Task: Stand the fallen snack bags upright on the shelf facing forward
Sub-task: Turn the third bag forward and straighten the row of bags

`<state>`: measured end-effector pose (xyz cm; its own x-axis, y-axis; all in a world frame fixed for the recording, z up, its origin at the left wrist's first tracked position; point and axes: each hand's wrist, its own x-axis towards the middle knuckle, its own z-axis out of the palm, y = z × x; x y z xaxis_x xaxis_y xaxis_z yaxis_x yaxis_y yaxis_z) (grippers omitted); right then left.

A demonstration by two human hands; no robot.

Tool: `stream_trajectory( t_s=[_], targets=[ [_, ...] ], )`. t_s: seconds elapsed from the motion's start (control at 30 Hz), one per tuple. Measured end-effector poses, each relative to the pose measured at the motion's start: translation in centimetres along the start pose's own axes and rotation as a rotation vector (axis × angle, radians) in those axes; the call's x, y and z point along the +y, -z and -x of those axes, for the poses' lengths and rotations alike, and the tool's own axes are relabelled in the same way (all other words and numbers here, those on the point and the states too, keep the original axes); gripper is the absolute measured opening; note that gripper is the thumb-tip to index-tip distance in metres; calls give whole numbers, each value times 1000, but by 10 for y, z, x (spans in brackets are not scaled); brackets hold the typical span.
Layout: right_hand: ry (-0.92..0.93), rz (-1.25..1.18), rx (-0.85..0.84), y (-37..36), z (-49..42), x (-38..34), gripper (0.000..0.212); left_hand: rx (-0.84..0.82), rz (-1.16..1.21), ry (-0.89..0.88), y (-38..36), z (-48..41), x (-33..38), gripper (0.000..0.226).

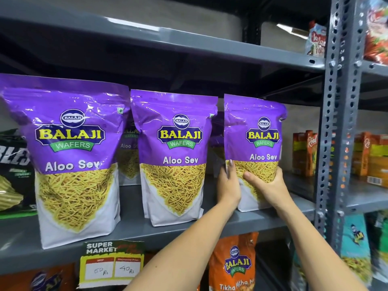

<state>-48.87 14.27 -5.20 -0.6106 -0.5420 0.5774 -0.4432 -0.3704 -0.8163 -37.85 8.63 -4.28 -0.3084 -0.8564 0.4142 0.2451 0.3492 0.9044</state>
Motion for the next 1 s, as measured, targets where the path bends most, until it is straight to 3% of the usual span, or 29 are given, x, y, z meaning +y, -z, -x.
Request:
stream_trajectory(
  t_s=[0.23, 0.37, 0.43, 0.53, 0.6, 0.7, 0.8, 0.9, 1.0],
  targets=[
    [31, 24, 24, 3, 11, -4, 107, -18, 17, -38, 4, 10, -2, 45],
    [25, 30, 11, 4, 13, -7, 102, -49, -154, -2, 11, 16, 7, 52],
    [-4, 29, 35, 4, 15, -6, 114, -21, -241, -18, 18, 30, 11, 60],
    [6, 127, 218, -1, 27, -8, 128, 8, -357, -340, 44, 76, 14, 61],
    [160, 137, 393, -11, 43, -15, 110, 62, -387, -582, 74, 101, 16, 51],
    [438, 118, 473, -37, 65, -35, 63, 269, -436, -776, 123, 105, 19, 43],
    [628, 260, 510, -61, 83, -50, 45, 404, -534, -721, 158, 96, 21, 51],
    [698, 224, 525, -84, 86, -63, 42, 353, -578, -594, 179, 80, 24, 57],
    [624, 96, 294, -104, 88, -70, 41, 282, -609, -572, 186, 70, 21, 63]
  ],
)
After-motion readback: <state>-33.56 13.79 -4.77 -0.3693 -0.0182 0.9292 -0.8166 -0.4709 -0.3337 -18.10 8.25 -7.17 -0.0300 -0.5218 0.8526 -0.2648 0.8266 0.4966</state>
